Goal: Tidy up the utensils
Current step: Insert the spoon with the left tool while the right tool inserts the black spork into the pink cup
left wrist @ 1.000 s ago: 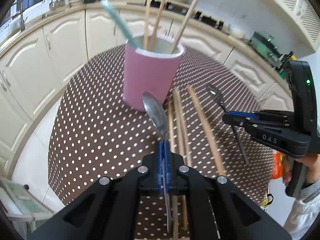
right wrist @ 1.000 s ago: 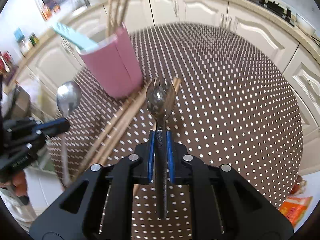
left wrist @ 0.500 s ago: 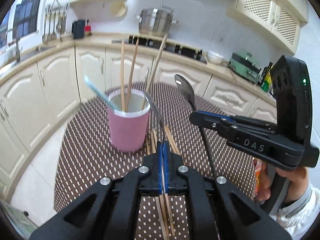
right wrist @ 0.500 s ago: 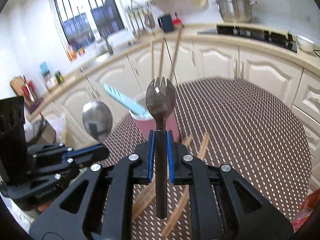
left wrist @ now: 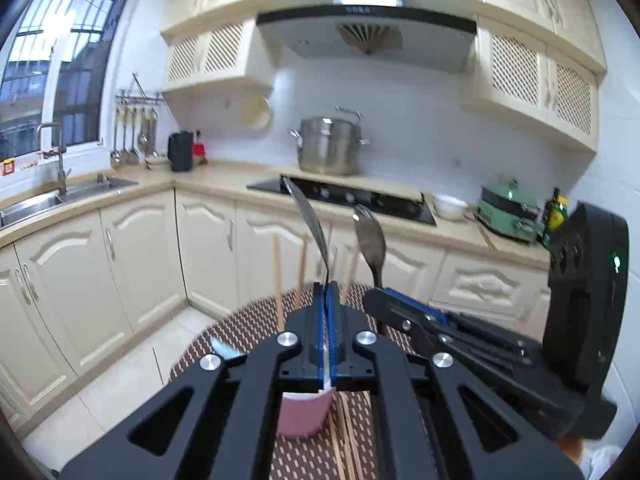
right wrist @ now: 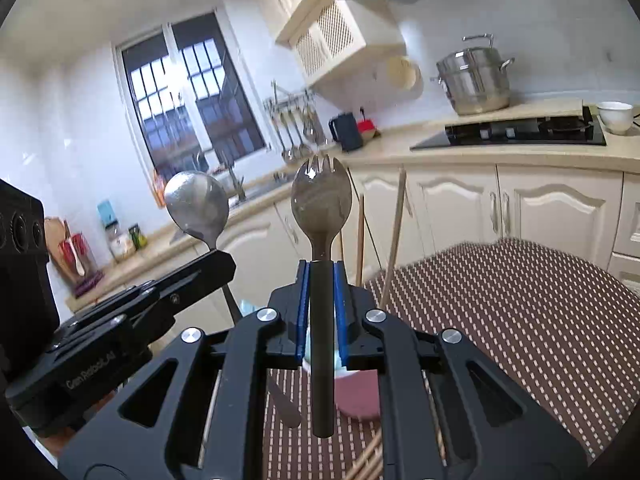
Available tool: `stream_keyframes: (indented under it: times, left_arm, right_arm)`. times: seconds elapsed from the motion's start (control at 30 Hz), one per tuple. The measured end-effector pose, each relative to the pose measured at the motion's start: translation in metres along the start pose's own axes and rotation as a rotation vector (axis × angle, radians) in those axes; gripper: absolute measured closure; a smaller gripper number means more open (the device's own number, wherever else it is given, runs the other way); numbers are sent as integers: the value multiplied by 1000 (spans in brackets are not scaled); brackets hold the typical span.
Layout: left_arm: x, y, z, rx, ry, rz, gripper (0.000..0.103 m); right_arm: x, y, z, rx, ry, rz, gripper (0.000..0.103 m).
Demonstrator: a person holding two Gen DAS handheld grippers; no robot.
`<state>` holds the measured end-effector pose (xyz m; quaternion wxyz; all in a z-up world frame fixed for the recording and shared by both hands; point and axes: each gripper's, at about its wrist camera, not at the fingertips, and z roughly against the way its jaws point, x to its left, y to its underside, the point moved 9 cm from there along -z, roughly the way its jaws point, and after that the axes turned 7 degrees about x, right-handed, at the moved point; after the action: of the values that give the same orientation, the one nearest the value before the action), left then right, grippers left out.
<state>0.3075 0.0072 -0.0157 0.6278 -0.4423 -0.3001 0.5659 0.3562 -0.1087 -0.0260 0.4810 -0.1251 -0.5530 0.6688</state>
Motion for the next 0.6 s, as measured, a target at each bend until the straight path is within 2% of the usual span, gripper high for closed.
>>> stream_keyframes:
  times: [0.23,0.47,0.6]
  left_arm:
    - [13,-20,-20,-101,-80,-1,101]
    - [22,-9,-49,-96,-103,-3,101]
    - [25,6,-63,-63,-105,-13,101]
  right_arm:
    - [-4,-16,-16,-94,-9,-7,91]
    - [-15,-13,-34,-132,13,-4,91]
    - [-21,-6,-44,-131,12,-9,91]
